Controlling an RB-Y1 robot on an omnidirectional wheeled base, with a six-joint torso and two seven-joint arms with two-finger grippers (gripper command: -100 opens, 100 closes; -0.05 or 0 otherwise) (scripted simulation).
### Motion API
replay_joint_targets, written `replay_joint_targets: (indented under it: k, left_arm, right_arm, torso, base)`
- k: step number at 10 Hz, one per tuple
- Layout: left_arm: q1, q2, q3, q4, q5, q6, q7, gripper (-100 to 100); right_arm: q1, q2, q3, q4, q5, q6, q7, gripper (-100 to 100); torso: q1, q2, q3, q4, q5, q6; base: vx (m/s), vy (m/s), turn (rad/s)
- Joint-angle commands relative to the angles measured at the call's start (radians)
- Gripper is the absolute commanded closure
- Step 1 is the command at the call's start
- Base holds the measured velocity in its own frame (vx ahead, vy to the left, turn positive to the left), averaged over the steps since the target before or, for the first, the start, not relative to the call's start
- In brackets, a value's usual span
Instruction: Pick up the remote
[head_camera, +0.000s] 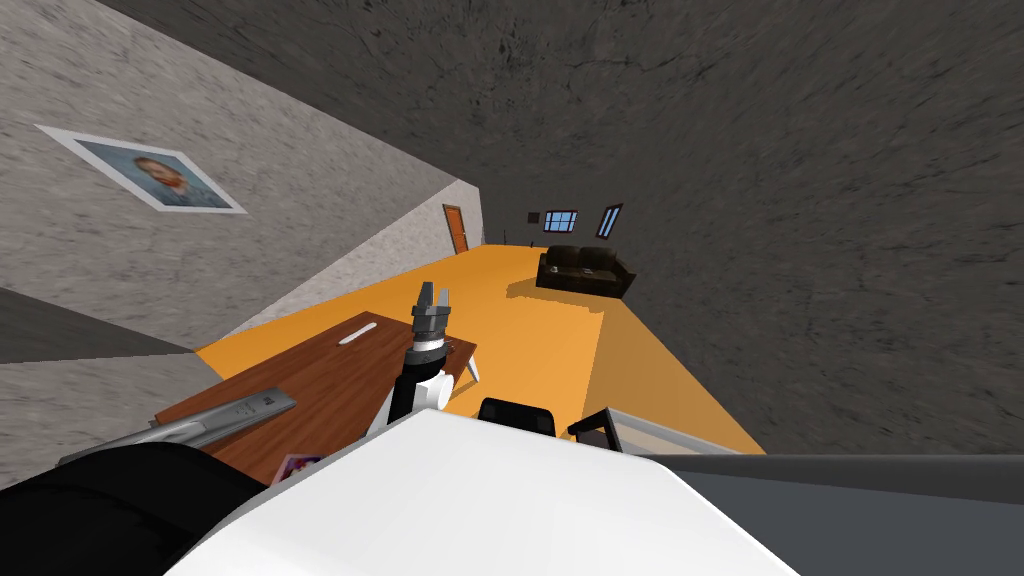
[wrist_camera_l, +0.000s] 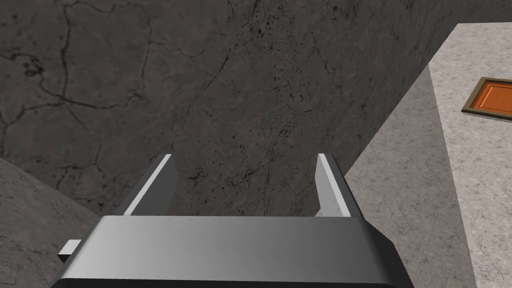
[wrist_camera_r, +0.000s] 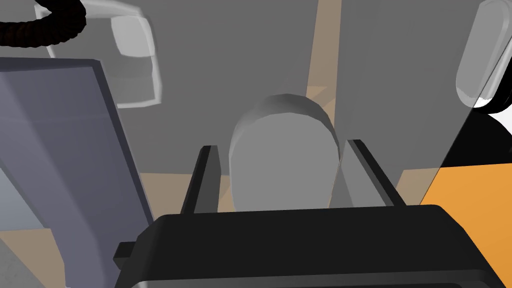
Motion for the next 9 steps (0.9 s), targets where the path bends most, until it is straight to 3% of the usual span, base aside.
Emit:
replay_joint_targets:
  k: [1, 3, 4, 5, 7, 8, 9]
  left_arm:
    - [0.0, 0.0, 0.0, 0.0, 0.0, 0.0, 0.0, 0]
    - [0.0, 0.0, 0.0, 0.0, 0.0, 0.0, 0.0, 0]
    - [0.0, 0.0, 0.0, 0.0, 0.0, 0.0, 0.0, 0]
    - [0.0, 0.0, 0.0, 0.0, 0.0, 0.0, 0.0, 0]
    - [0.0, 0.0, 0.0, 0.0, 0.0, 0.0, 0.0, 0]
    - [0.0, 0.0, 0.0, 0.0, 0.0, 0.0, 0.0, 0]
    - [0.0, 0.0, 0.0, 0.0, 0.0, 0.0, 0.0, 0]
  right_arm:
    - [0.0, 0.0, 0.0, 0.0, 0.0, 0.0, 0.0, 100]
    - [0.0, 0.0, 0.0, 0.0, -0.001, 0.0, -0.001, 100]
    - [0.0, 0.0, -0.001, 0.0, -0.001, 0.0, -0.001, 0]
    - [0.022, -0.031, -0.008, -0.028, -0.008, -0.016, 0.007, 100]
    - [0.046, -0.077, -0.009, -0.057, -0.019, -0.035, 0.006, 100]
    - [0.036, -0.059, -0.008, -0.046, -0.015, -0.024, 0.005, 100]
    - [0.037, -0.061, -0.009, -0.045, -0.016, -0.028, 0.005, 0]
  torso:
    - [0.0, 0.0, 0.0, 0.0, 0.0, 0.0]
    - [0.0, 0.0, 0.0, 0.0, 0.0, 0.0]
    - [0.0, 0.0, 0.0, 0.0, 0.0, -0.001]
    - [0.0, 0.0, 0.0, 0.0, 0.0, -0.001]
    - [0.0, 0.0, 0.0, -0.001, 0.001, -0.001]
    - [0.0, 0.0, 0.0, -0.001, 0.001, -0.001]
    - [0.0, 0.0, 0.0, 0.0, 0.0, -0.002]
  base:
    - [0.0, 0.0, 0.0]
    - [0.0, 0.0, 0.0]
    - [0.0, 0.0, 0.0]
    - [0.0, 0.0, 0.0]
    - [0.0, 0.0, 0.0]
    - [0.0, 0.0, 0.0]
    - [0.0, 0.0, 0.0]
